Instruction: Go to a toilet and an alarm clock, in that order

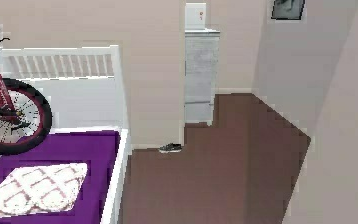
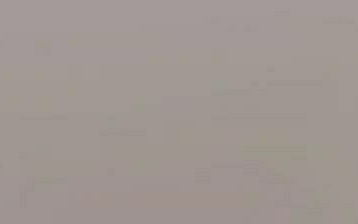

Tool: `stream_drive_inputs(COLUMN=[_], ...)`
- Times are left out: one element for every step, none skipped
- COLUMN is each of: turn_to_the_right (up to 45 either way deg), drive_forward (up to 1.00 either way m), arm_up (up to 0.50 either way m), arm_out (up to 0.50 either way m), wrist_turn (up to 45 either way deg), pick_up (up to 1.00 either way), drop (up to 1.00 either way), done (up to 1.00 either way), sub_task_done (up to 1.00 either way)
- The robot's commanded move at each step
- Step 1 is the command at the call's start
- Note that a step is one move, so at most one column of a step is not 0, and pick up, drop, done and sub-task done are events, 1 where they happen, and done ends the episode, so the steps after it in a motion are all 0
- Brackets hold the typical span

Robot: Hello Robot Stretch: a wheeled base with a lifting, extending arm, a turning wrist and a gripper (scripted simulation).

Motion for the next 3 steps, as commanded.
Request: stream_drive_inputs(turn_to_the_right=[0.0, 30.0, 0.0], drive_forward=[0.4, 0.0, 0.05], arm_up=[0.0, 0.0, 0.0], arm_out=[0.0, 0.0, 0.0], wrist_turn=[0.0, 0.0, 0.0], pick_up=[0.0, 0.0, 0.0], drop=[0.0, 0.0, 0.0], done=[0.0, 0.0, 0.0], sub_task_done=[0.0, 0.0, 0.0])
